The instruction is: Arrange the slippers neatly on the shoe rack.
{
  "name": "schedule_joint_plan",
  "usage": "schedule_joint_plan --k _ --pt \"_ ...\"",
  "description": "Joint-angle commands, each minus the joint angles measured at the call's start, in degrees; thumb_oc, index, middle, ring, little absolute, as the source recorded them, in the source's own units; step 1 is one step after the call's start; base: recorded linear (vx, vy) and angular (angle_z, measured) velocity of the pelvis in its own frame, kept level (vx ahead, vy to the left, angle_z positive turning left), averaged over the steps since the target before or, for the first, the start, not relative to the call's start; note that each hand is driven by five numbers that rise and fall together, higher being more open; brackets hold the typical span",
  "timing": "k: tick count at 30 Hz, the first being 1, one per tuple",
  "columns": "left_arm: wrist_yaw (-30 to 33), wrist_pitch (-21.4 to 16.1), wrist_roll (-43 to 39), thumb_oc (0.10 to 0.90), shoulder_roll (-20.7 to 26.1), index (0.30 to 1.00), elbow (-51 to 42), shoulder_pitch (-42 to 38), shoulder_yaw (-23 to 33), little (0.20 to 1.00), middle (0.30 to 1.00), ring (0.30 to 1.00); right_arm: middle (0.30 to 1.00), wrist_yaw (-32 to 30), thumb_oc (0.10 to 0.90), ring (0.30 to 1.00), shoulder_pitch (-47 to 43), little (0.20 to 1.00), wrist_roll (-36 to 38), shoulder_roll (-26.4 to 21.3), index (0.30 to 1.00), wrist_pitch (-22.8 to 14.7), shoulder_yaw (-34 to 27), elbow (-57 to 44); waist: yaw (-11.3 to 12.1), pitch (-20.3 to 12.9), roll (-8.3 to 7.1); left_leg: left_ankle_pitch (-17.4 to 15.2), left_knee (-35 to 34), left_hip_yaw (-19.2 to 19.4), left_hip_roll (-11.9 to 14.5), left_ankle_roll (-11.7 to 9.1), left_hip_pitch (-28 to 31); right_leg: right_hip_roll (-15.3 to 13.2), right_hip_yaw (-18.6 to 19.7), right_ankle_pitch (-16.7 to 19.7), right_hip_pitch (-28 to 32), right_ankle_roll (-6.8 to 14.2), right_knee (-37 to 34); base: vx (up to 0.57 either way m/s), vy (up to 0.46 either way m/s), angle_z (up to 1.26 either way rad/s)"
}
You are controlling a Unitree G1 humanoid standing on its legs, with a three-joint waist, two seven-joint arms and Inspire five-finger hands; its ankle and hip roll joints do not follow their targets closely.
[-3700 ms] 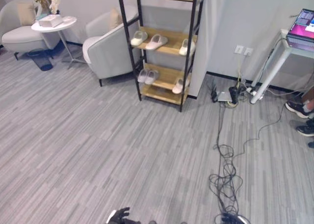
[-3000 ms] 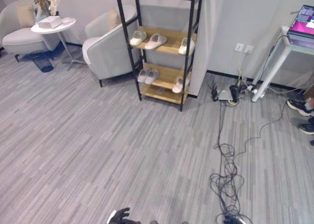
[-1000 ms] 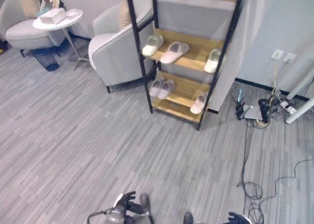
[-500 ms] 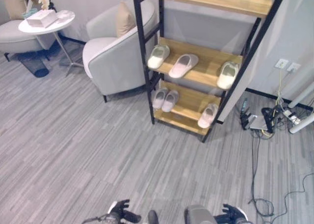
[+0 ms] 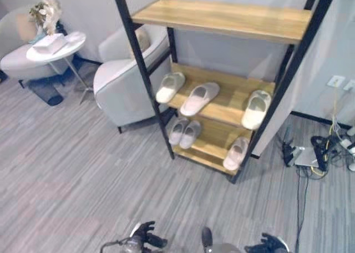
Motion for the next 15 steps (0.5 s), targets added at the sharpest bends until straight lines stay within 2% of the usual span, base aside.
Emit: schedule_joint_plan --k 1,3,5,8,11,14,15 --pt "0.89 -0.77 0.13 0.800 1.76 0.900 -0.43 1.14 -1.09 0.900 0.900 0.900 0.900 -0.83 0.800 0.900 1.30 0.900 1.39 -1.55 0.900 -1.65 1.22 -0.87 1.23 1.42 -0.15 3.32 -5.81 -1.45 -0.68 3.07 -3.23 -0.48 1.05 -9.95 3.12 8.68 5.73 0.40 0.105 -0.41" --pt "1.24 -0.96 -0.23 0.800 1.77 0.900 -0.21 1.22 -1.17 0.900 0.900 0.900 0.900 -1.17 0.800 0.900 1.24 0.900 1.39 -1.57 0.900 -1.82 1.35 -0.80 2.52 1.82 0.45 7.62 -10.37 -5.26 0.12 2.30 -5.36 0.99 2.94 -11.32 5.13 8.46 5.53 0.34 0.079 -0.37" --pt "1.28 -0.94 -0.75 0.800 1.87 0.900 -0.08 1.10 -1.16 0.900 0.900 0.900 0.900 -1.28 0.800 0.900 1.24 0.900 1.63 -1.52 0.900 -1.79 1.28 -0.73 3.21 2.28 0.27 9.20 -11.43 -6.88 -0.18 1.93 -6.61 1.44 4.18 -12.53 6.88 8.22 6.01 0.28 0.071 -0.61" --pt "0.95 -0.59 -0.12 0.800 2.00 0.900 0.36 1.35 -0.71 0.900 0.900 0.900 0.900 -1.02 0.800 0.900 1.84 0.900 1.11 -0.98 0.900 -1.69 1.19 -0.20 3.22 0.98 -0.12 8.16 -12.29 -5.68 -0.73 2.60 -5.03 1.01 5.18 -13.85 8.02 8.64 6.85 0.26 0.127 -0.58" --pt "0.68 -0.51 0.59 0.800 2.28 0.900 0.28 1.19 -0.83 0.900 0.900 0.900 0.900 -0.29 0.800 0.900 1.53 0.900 0.91 -0.36 0.900 -1.37 1.22 0.04 3.52 -0.10 -0.70 6.37 -11.66 -4.03 -1.90 3.86 -4.39 -0.55 6.05 -13.93 7.32 10.01 10.22 0.20 0.138 -0.62" --pt "0.78 -0.58 -0.01 0.800 3.06 0.900 -1.01 0.37 -0.89 0.900 0.900 0.900 0.900 0.21 0.800 0.900 -0.39 0.900 0.64 -0.10 0.900 -1.39 1.89 -0.91 3.49 0.47 -0.42 4.40 -11.67 -2.43 -2.24 5.49 -2.95 -1.57 5.96 -10.99 1.07 12.81 18.89 0.11 0.093 -0.61" --pt "0.98 -0.73 -0.54 0.800 3.29 0.900 -1.47 0.06 -0.79 0.900 0.900 0.900 0.900 0.13 0.800 0.900 -0.93 0.900 0.48 -0.02 0.900 -1.55 2.06 -1.30 3.62 0.78 -0.14 3.66 -11.98 -1.82 -2.25 5.95 -2.13 -2.14 4.60 -9.79 -1.23 13.65 21.03 0.04 0.050 -0.81"
